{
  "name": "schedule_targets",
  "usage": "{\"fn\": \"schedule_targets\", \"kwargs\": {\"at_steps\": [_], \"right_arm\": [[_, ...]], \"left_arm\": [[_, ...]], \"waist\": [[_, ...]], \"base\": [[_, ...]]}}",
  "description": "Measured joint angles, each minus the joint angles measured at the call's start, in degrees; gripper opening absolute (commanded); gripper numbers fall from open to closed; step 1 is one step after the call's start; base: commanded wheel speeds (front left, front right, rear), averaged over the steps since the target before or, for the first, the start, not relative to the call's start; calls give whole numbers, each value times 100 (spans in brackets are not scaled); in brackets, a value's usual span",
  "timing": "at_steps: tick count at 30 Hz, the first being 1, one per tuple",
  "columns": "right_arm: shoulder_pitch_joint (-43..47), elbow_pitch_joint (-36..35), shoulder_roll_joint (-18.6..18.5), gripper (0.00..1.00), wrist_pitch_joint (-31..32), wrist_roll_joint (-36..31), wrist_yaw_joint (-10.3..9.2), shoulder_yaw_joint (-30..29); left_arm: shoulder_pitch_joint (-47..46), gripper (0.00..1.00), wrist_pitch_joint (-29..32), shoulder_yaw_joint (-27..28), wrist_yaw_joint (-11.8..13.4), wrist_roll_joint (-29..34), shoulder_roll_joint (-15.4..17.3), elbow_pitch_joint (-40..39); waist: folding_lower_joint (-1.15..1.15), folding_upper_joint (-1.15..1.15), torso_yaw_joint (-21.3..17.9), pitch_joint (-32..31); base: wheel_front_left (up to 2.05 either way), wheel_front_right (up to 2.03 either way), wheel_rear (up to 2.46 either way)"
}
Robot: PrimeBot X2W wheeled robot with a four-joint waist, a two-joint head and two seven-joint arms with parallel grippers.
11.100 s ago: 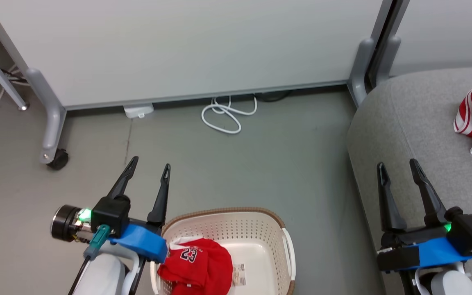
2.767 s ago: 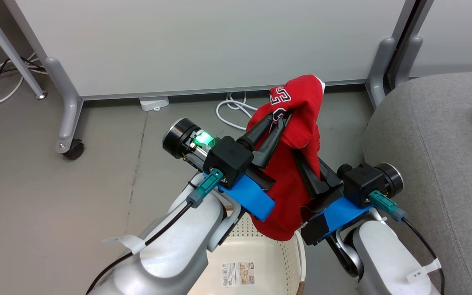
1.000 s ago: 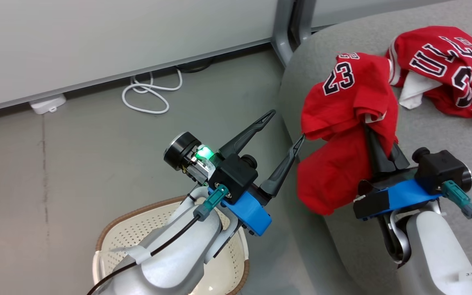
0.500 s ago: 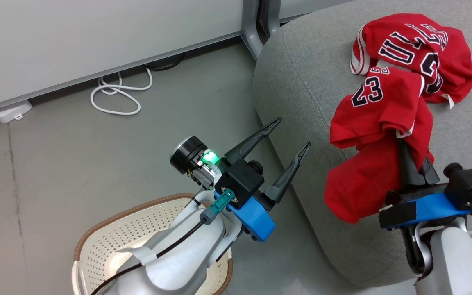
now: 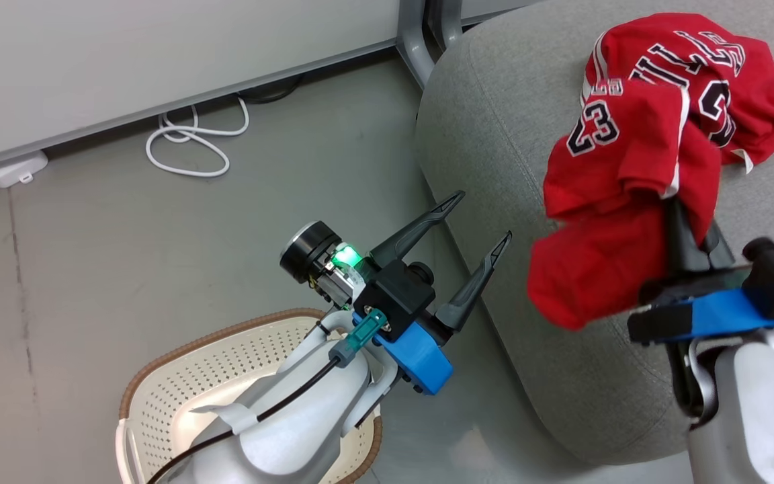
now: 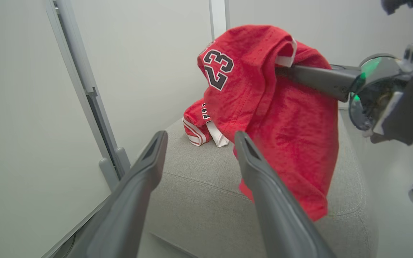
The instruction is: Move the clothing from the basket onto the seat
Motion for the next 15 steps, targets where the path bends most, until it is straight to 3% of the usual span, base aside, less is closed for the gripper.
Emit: {"fn": "schedule_targets", "kwargs": {"at_steps": [7, 15], "right_arm": [[-862, -242, -93, 0, 0, -98, 1, -181], [-2209, -528, -686, 0, 0, 48, 0, -1040]], "left_arm": [[-204, 100, 11, -22, 8, 58, 26, -29], [-602, 100, 104, -100, -20, 182, 42, -67]], "waist": [[0, 0, 72, 334], [1, 0, 233, 1079]], "base": [[0, 0, 0], [0, 0, 0]]}}
